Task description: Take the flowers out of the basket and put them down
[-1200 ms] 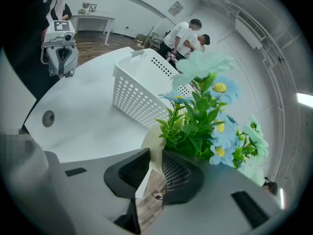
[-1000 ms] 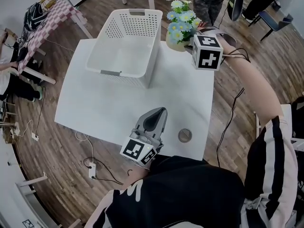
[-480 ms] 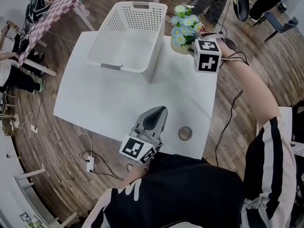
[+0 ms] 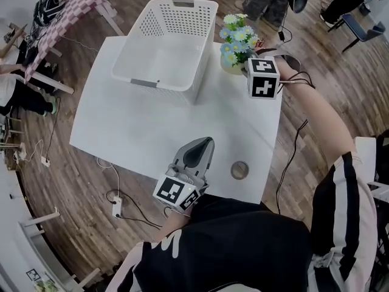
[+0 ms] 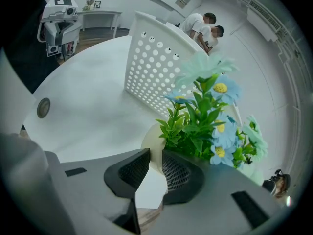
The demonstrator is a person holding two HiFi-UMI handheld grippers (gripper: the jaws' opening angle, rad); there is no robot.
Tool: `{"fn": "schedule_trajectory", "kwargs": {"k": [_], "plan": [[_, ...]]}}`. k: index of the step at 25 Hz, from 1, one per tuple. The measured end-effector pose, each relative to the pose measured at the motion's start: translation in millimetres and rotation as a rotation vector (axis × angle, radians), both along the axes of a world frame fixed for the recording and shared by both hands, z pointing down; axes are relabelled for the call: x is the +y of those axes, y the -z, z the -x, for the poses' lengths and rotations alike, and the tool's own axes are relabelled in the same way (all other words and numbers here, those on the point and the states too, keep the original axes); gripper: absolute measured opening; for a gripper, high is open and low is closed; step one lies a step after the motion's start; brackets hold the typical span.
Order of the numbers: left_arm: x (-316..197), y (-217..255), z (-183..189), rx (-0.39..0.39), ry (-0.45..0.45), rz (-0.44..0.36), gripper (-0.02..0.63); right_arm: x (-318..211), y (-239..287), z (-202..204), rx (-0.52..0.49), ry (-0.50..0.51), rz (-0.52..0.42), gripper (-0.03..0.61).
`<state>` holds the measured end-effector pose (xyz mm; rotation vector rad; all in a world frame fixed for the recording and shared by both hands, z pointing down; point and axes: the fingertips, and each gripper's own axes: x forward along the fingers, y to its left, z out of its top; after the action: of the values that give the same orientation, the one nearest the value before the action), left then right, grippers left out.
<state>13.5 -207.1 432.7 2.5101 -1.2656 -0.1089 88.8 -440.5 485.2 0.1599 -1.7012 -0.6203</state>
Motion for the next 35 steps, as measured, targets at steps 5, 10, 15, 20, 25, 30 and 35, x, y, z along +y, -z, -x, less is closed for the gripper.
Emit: {"fn": "schedule_trajectory", "kwargs": {"k": [5, 10, 15, 20, 25, 30, 35], "plan": [[4, -6, 8, 0.002, 0.014, 0.02, 0.005, 0, -14, 1, -0.003, -0.018, 0.026, 0.089], [6, -10, 14, 0.001, 0.029, 0.037, 0.005, -1, -27, 1, 0.007, -0.029, 0.042, 0.089], [5, -14, 19, -0.005, 0.034, 0.046, 0.005, -3, -43, 2, 0.029, -0.029, 0.045, 0.089], [4, -15, 24, -0.009, 0.039, 0.056, 0.005, -6, -50, 2, 0.049, -0.032, 0.049, 0.089], [2, -18, 26, -0.014, 0.039, 0.064, 0.005, -8, -57, 2, 0.064, -0.029, 0.043, 0.089], [-1, -18, 26, -0.016, 0.029, 0.059, 0.005, -9, -58, 4, 0.06, -0.031, 0.038, 0.092], [-1, -18, 25, -0.018, 0.024, 0.065, 0.005, -9, -61, 6, 0.068, -0.044, 0.008, 0.101]]}}
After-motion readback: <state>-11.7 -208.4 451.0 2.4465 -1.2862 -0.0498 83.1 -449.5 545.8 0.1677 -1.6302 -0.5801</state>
